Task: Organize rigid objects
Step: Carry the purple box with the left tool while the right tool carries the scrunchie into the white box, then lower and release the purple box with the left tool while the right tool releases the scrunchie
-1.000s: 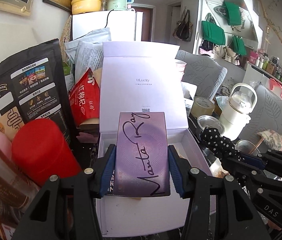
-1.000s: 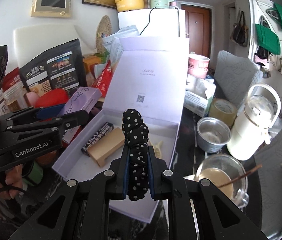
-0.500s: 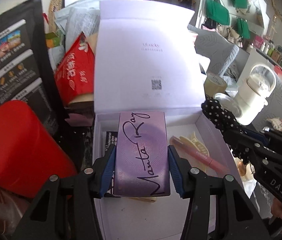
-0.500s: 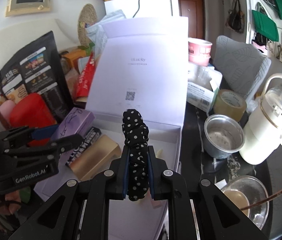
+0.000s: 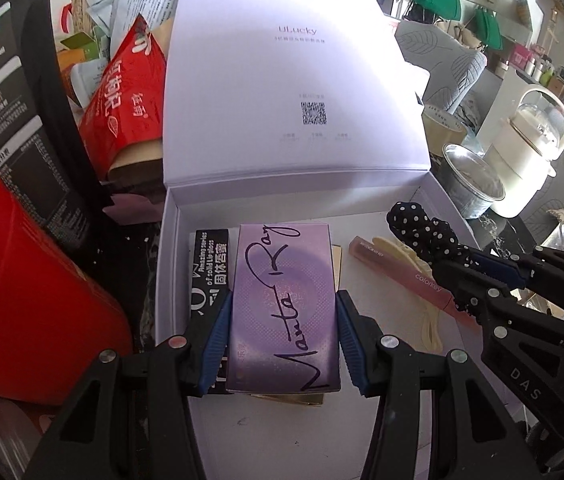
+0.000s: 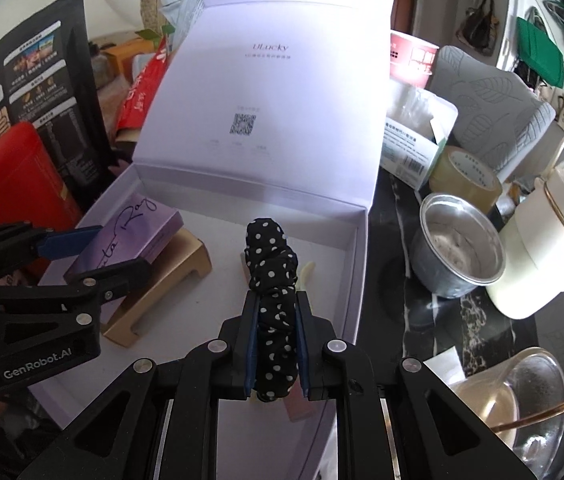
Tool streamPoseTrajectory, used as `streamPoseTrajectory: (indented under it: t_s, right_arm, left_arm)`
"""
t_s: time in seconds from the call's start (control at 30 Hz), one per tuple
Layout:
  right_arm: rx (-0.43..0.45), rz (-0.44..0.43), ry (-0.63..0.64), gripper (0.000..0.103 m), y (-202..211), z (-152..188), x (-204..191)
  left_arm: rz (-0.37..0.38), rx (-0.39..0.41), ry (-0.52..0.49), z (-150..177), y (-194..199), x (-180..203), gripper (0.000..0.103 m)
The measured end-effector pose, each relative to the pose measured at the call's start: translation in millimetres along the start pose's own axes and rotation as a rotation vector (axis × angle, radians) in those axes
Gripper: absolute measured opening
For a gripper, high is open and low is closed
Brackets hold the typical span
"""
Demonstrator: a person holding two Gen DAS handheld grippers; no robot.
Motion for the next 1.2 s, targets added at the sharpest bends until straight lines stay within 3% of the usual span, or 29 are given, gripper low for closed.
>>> streamPoseTrajectory:
  t_s: [0.47,0.6,0.67,0.97,1.03,1.07,1.1,1.2]
  right_arm:
    - [-0.026,0.017,0.004,0.022,-10.1,4.7,-3.0]
    - [-0.02,0.022,0.004,0.025,-7.5,3.3,-2.8]
    - [-0.015,0.026,0.004,0.033,-5.2,2.5,-3.0]
    - [0.026,0.028,0.0,0.034,11.6,-3.6,-1.2]
    - [0.04,0.026,-0.006,0.034,18.0,-5.5,0.3]
    - [0.048,0.027,-0.008,0.034,21.3,-6.4,1.4]
    - [0.054,0.029,-0.01,0.034,24.0,-6.7,2.3]
    - [0.07,0.033,-0.025,0.036,31.6,-8.2,6.9]
  left_arm:
    - [0.028,-0.032,0.024,1.7,-8.7,-1.3,0.05]
    - [0.001,-0.035,0.0,1.4,-7.2,0.1,0.05]
    - [-0.003,-0.041,-0.001,1.6,-7.5,0.9,0.05]
    - [-0.018,-0.029,-0.006,-3.1,2.9,5.6,0.051]
    - [-0.026,-0.023,-0.008,-3.8,6.2,5.8,0.063]
    - [-0.03,-0.019,-0.009,-4.5,7.7,6.0,0.077]
    - [-0.038,-0.013,-0.011,-5.3,9.6,5.9,0.083]
    - [-0.039,0.005,-0.01,-6.9,16.4,5.5,0.083]
Point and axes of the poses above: each gripper's, at about its wrist camera, not at the fingertips, and y roughly against the way its jaws point, x to its right, z to its underside, the point moved 7 cm from there along -y, roughly the way its jaws point, and after that the axes turned 13 degrees about z, right-handed, at the moved point
